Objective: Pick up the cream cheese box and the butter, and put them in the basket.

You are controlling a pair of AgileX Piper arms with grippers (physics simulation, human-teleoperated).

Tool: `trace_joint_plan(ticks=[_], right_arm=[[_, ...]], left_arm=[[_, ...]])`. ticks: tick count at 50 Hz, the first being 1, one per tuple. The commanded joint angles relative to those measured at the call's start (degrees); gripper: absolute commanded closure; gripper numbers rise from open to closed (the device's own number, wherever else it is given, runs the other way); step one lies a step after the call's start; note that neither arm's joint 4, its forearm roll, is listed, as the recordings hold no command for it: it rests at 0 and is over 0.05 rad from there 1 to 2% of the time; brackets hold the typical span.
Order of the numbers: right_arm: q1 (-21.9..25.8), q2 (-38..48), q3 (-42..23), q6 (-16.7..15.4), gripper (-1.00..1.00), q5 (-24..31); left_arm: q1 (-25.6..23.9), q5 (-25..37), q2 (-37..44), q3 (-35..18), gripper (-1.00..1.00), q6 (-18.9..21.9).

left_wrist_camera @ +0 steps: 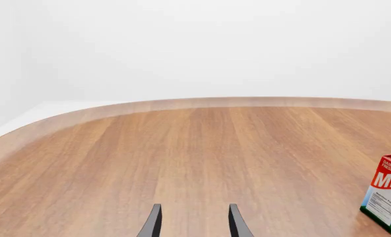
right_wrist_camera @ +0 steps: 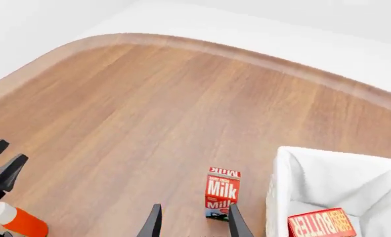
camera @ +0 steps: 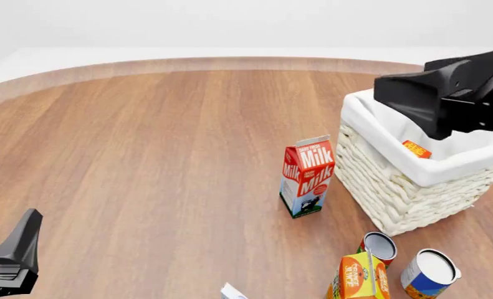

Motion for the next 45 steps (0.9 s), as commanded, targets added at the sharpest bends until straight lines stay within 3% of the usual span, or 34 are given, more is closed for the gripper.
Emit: trace_joint_plan(ticks=[1, 34, 45], right_arm=[[4.4, 1.3, 0.0, -3.2, -1.0, 0.4], [18.4, 7.8, 4.9, -8.4, -1.0, -3.6], [20.8, 9.9, 5.7, -7.6, -1.0, -5.4]], left_arm=[[0.0, 0.0, 0.0, 0.0, -1.0, 0.0], [0.0, 0.0, 0.0, 0.0, -1.0, 0.0], [0.0, 0.0, 0.0, 0.0, -1.0, 0.0]])
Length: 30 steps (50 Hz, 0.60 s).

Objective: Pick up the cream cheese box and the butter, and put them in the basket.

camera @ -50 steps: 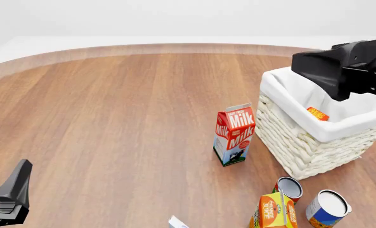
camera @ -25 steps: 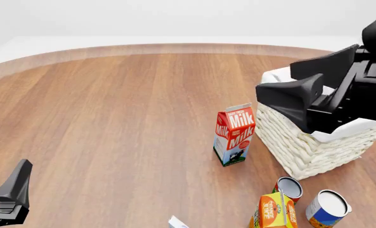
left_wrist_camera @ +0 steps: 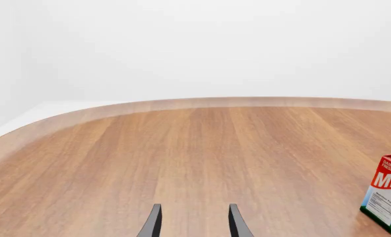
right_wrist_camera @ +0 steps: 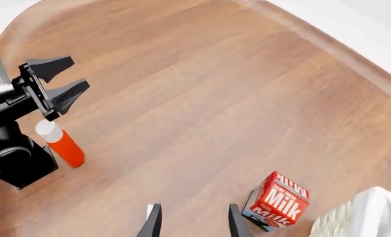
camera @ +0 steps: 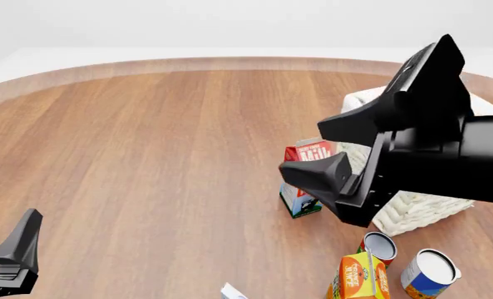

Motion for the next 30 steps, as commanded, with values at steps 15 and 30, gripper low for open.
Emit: trace_joint_plan(ticks=[15, 30], right_arm=[[4.5, 5.2, 4.8, 2.4, -1.0, -5.8], [7.1, 9.5, 6.3, 3.2, -1.0, -8.8]], left_arm=[[0.0, 0.0, 0.0, 0.0, -1.0, 0.0], [0.0, 0.0, 0.0, 0.0, -1.0, 0.0]])
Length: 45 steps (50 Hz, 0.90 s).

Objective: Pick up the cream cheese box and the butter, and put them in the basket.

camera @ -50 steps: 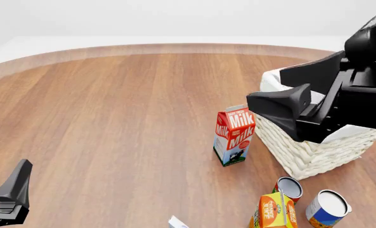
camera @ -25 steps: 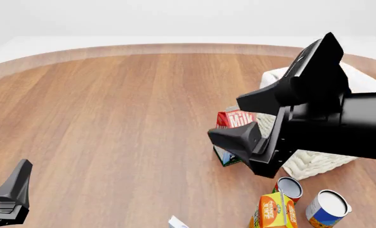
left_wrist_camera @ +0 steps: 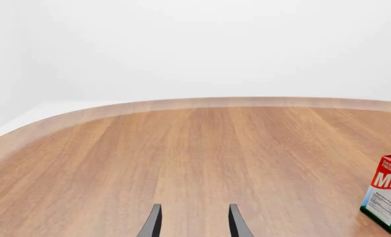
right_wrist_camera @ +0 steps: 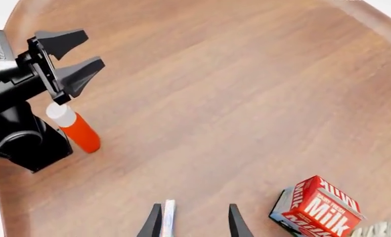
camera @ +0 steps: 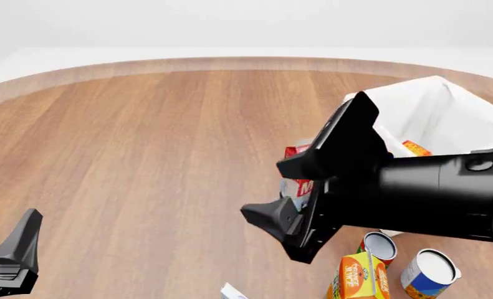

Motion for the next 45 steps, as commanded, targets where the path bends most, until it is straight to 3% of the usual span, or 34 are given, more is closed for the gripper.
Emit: trace_joint_plan(ticks=[1, 27, 45], right_arm=[[1.8, 2.9, 1.3, 0.8, -1.0, -2.3], [3.6, 8.8, 5.2, 3.9, -1.0, -7.4], [3.9, 10.9, 6.4, 4.2, -1.0, -9.0]], left_arm=[[0.0, 0.0, 0.0, 0.0, -1.0, 0.0], [0.0, 0.0, 0.0, 0.0, -1.0, 0.0], [0.0, 0.0, 0.0, 0.0, -1.0, 0.0]])
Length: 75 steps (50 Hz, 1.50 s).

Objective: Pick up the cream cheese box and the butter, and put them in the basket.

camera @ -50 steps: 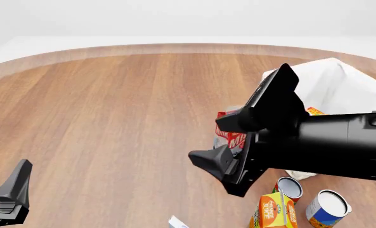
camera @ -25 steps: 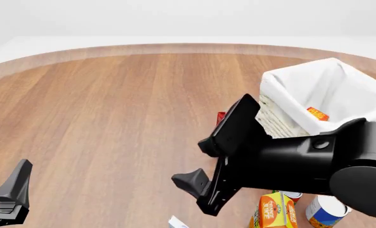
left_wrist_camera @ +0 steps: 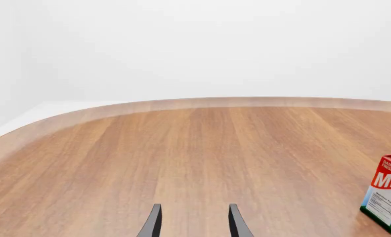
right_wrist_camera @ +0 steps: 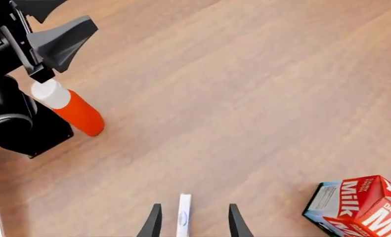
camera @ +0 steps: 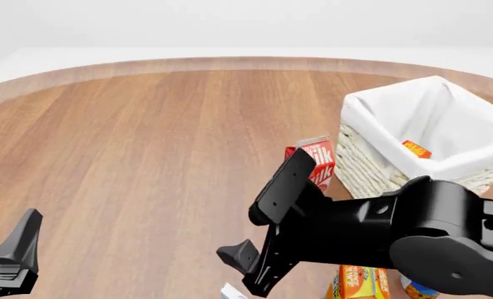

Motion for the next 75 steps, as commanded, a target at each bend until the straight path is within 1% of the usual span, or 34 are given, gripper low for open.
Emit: trace_joint_plan(ticks=[1, 12, 21, 23, 25, 32, 33, 35, 42, 47, 48, 50, 52, 56, 58, 60, 61, 71, 75], right_arm=[[0.2, 1.0, 0.8, 0.5, -1.0, -0.9], [-0.5, 1.4, 1.5, 0.3, -1.0, -1.6], [-0.4, 2.2, 3.4, 1.3, -1.0, -3.3], [-0.3, 1.9, 3.7, 1.4, -1.0, -3.1], [-0.3, 0.6, 2.7, 1.5, -1.0, -0.8], [0.1, 0.9, 2.5, 1.6, -1.0, -0.5], [0.2, 1.4, 3.3, 1.7, -1.0, -1.7], [0.3, 1.5, 3.6, 1.7, -1.0, -2.2], [0.0, 1.2, 3.3, 1.7, -1.0, -1.2], [0.1, 2.8, 5.2, 2.4, -1.0, -3.7], [0.3, 3.0, 4.7, 2.5, -1.0, -3.2], [0.3, 3.6, 5.3, 2.8, -1.0, -4.2], [0.5, 3.5, 4.6, 2.9, -1.0, -3.3], [0.4, 3.7, 4.7, 3.0, -1.0, -3.4], [0.5, 4.3, 5.4, 3.1, -1.0, -4.4], [0.8, 4.5, 5.2, 3.3, -1.0, -4.1], [1.0, 5.4, 5.7, 3.3, -1.0, -5.1], [1.5, 6.4, 4.4, 2.4, -1.0, -3.6], [0.7, 6.9, 4.6, 0.8, -1.0, -3.1]], left_arm=[[0.0, 0.0, 0.0, 0.0, -1.0, 0.0], [0.0, 0.0, 0.0, 0.0, -1.0, 0.0], [0.0, 0.0, 0.0, 0.0, -1.0, 0.0], [0.0, 0.0, 0.0, 0.0, -1.0, 0.0], [0.0, 0.0, 0.0, 0.0, -1.0, 0.0], [0.0, 0.0, 0.0, 0.0, -1.0, 0.0], [0.0, 0.0, 0.0, 0.0, -1.0, 0.0], [0.0, 0.0, 0.0, 0.0, -1.0, 0.0], [0.0, 0.0, 0.0, 0.0, -1.0, 0.0], [0.0, 0.0, 0.0, 0.0, -1.0, 0.0], [0.0, 0.0, 0.0, 0.0, -1.0, 0.0], [0.0, 0.0, 0.0, 0.0, -1.0, 0.0], [0.0, 0.0, 0.0, 0.0, -1.0, 0.0], [0.0, 0.0, 0.0, 0.0, -1.0, 0.0], [0.0, 0.0, 0.0, 0.0, -1.0, 0.0], [0.0, 0.0, 0.0, 0.0, -1.0, 0.0], [0.0, 0.0, 0.0, 0.0, -1.0, 0.0], [0.0, 0.0, 0.0, 0.0, -1.0, 0.0], [0.0, 0.0, 0.0, 0.0, -1.0, 0.0]])
